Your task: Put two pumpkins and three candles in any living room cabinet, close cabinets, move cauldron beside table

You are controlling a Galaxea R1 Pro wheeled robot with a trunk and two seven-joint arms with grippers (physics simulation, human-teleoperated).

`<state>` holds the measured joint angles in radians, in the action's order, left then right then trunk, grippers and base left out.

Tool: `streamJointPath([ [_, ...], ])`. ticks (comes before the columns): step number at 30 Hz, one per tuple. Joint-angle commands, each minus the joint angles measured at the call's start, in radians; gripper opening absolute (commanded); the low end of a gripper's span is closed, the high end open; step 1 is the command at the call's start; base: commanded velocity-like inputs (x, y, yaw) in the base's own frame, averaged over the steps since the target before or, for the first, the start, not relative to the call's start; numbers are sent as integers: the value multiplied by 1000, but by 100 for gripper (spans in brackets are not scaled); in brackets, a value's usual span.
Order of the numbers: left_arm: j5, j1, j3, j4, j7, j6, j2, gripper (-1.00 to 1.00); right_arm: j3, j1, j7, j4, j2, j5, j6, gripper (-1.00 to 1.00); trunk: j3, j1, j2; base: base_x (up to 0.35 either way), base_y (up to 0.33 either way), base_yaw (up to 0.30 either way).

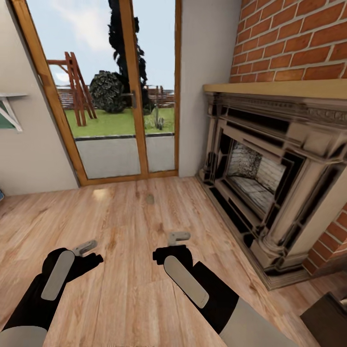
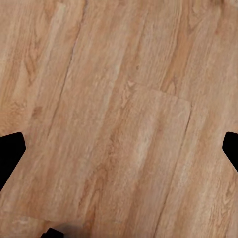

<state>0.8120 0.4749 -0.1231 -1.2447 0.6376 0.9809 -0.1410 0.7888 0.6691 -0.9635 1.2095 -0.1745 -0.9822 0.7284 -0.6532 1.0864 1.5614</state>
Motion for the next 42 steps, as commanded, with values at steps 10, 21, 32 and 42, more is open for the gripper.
streamJointPath([
  [10,12,1,0,-1,8,5,-2,100,0,1,1,4,0,-7,1,100,-1,0,1,57,0,210],
  [21,10,1,0,-1,8,7,-3,100,0,1,2,83,0,-6,-3,100,-1,0,1,308,0,9],
  [32,12,1,0,-1,8,7,-2,100,1,1,2,87,0,-6,-14,100,-1,0,1,305,124,51],
  [42,12,0,1,-1,9,6,-2,100,0,1,3,90,0,-4,-18,100,-1,0,1,293,161,145],
])
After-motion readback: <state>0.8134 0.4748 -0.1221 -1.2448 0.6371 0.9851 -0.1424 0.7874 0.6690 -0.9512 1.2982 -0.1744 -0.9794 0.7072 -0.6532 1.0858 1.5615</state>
